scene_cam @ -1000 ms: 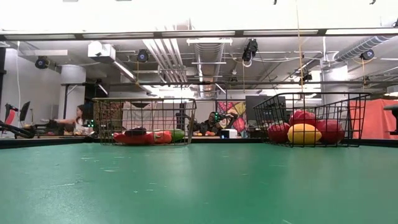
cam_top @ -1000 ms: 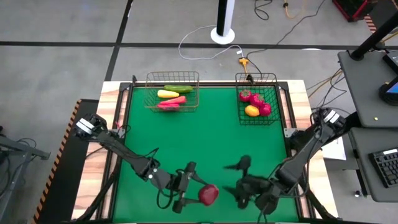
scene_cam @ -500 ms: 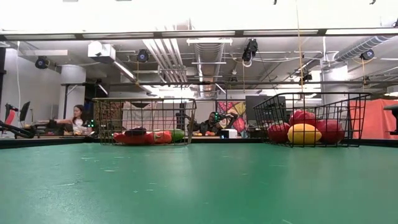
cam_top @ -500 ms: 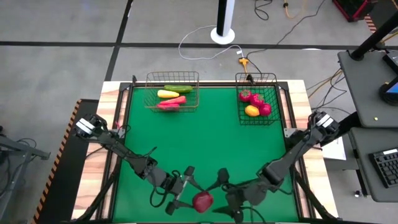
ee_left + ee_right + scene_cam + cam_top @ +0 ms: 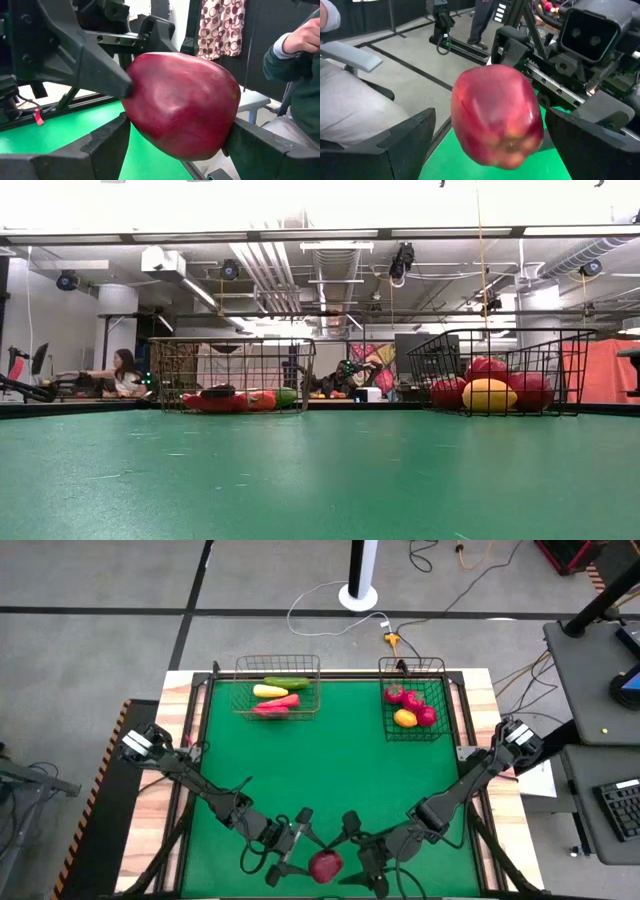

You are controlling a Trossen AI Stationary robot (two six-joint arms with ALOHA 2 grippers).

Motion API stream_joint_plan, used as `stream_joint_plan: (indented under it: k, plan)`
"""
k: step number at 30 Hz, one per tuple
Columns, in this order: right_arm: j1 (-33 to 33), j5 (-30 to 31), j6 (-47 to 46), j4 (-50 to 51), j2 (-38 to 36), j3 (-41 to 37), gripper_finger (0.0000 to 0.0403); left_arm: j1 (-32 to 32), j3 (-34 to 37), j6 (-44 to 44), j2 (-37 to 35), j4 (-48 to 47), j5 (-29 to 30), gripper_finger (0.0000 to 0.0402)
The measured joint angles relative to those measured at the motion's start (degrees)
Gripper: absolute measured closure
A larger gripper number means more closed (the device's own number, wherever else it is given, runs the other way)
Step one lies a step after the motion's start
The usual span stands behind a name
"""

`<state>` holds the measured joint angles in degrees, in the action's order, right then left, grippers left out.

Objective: Sort produce into baskets
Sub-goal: Put the red apple into the black wire basket

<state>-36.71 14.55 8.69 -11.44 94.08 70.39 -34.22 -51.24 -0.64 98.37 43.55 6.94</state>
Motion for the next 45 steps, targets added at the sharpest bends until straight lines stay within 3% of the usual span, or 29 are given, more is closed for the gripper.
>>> stream_joint_plan:
  k: [12,24,33,40,45]
  plan:
    - [0.94,-0.01,0.19,0.0,0.0,-0.02,0.0037,0.87,-0.45,-0.37,0.04,0.36,1.23,0.0116]
    - [1.14,0.0,0.91,0.46,0.0,-0.04,0.0134,0.96,-0.48,-0.57,0.07,0.29,1.51,0.0116]
    - [1.14,0.5,0.96,2.05,-0.2,-0.09,0.0134,0.66,-0.48,1.8,0.07,-1.66,8.51,0.0113]
    - [1.38,5.49,-4.1,13.17,-1.92,1.54,0.0131,0.96,-0.53,6.31,-0.19,-14.39,12.33,0.0092]
    - [2.18,6.29,-9.29,22.24,-3.78,2.87,0.0129,0.94,-0.48,8.73,-0.33,-17.54,14.76,0.0088]
